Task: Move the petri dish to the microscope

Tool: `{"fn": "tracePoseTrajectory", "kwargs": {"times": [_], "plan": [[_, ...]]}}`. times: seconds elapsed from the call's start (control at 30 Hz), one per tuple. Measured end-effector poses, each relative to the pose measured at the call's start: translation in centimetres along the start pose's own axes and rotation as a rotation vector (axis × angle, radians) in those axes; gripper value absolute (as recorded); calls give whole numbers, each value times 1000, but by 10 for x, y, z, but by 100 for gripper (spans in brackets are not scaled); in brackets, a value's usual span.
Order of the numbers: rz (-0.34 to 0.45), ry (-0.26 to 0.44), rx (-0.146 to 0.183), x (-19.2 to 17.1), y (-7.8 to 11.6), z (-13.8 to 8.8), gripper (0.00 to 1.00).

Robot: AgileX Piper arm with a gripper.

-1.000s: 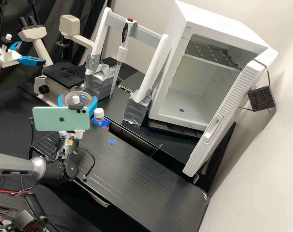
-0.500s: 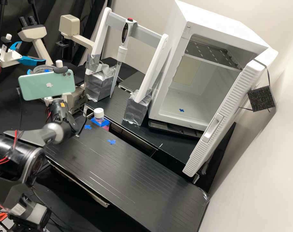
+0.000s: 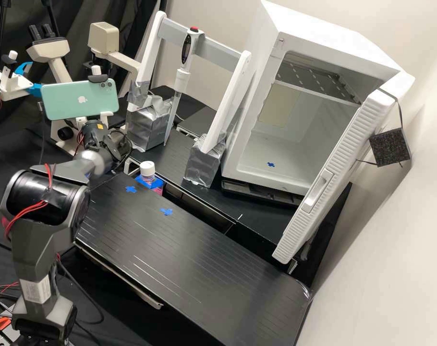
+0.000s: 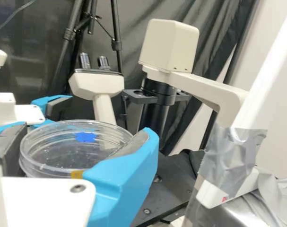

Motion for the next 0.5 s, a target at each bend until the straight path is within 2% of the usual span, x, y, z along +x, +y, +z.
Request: {"fn": "tracePoseTrajectory", "kwargs": {"times": [0.17,0.33,0.4,0.5], "plan": [[3,2,-6,8,3,0,0],[-5,18,-6,31,4,0,0],[-2,18,10,41,4,3,0],[-4,1,57,62,-2,9,0]]}}
